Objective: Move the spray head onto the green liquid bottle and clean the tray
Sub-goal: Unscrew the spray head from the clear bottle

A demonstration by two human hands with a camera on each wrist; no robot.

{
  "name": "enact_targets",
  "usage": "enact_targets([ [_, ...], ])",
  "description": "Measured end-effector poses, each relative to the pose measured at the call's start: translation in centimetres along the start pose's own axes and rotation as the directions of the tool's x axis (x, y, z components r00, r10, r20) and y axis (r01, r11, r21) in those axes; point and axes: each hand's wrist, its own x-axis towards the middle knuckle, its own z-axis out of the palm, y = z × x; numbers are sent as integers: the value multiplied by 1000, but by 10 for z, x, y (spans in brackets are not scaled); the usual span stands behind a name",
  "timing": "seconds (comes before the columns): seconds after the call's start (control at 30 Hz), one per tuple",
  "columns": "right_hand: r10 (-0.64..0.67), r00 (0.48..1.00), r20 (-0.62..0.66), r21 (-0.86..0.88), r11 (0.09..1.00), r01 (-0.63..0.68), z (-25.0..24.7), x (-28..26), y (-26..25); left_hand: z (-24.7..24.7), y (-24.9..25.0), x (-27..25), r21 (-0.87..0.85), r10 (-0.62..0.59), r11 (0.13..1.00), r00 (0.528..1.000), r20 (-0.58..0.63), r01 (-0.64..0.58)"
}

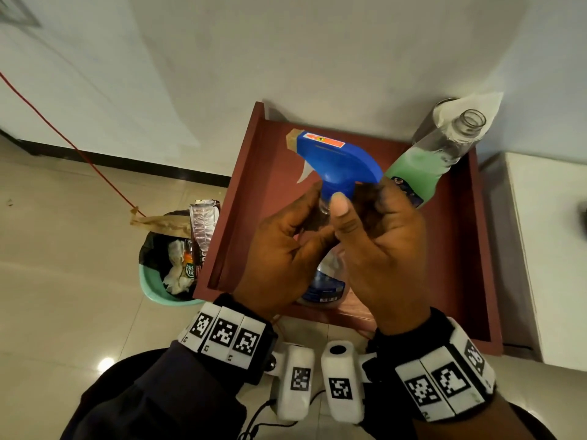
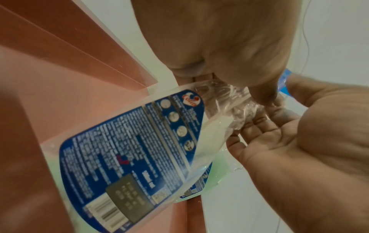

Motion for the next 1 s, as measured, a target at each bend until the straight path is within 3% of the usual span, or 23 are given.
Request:
enact_targets([
  [0.3, 37, 999, -5, 111, 993, -37, 3, -3, 0, 0, -2, 0, 138, 76, 988, 997, 1, -76],
  [0.57, -15, 998, -67, 40, 999, 18, 6, -5, 3, -1, -9, 0, 222, 146, 964, 989, 29, -149],
  [0.77, -20, 999, -37, -1, 1000, 20, 3, -6, 1, 1, -10, 1, 253, 196, 948, 980, 14, -193],
  [1.0, -34, 998, -62, 26, 999, 35, 4, -6, -2, 1, -13, -2, 251, 175, 951, 984, 45, -181],
])
